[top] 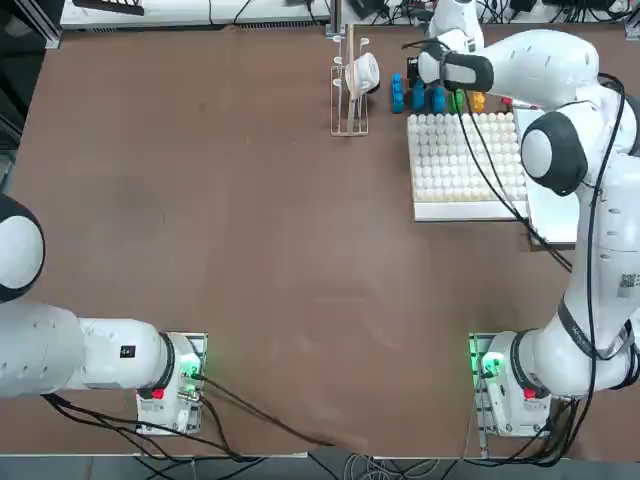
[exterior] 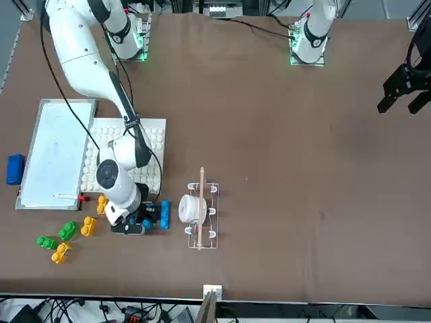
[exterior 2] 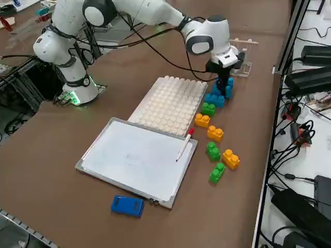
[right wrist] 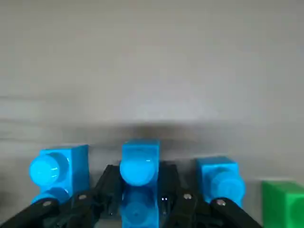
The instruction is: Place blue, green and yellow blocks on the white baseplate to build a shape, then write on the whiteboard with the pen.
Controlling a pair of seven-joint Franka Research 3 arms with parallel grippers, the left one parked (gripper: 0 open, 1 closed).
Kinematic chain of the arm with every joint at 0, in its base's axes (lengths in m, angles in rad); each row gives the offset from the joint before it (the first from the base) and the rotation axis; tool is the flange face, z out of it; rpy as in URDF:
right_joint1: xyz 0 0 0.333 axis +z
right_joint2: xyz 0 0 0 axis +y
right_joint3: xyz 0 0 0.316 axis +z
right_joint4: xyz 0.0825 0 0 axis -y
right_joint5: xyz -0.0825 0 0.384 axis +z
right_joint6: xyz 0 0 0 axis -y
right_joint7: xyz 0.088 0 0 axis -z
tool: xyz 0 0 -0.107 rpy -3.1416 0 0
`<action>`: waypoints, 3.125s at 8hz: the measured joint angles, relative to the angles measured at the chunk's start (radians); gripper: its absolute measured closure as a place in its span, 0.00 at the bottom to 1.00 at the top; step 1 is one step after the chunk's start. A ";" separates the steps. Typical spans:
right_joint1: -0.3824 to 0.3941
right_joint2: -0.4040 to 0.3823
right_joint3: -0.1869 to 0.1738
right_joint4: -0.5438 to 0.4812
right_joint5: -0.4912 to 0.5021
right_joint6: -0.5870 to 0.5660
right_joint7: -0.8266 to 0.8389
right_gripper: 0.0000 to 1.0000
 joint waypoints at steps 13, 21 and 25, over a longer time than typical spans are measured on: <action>-0.032 -0.680 -0.002 -0.616 -0.007 -0.133 -0.700 0.59; -0.063 -0.830 -0.014 -0.890 0.020 -0.121 -1.331 0.59; -0.154 -0.830 -0.022 -0.893 0.275 -0.145 -1.688 0.59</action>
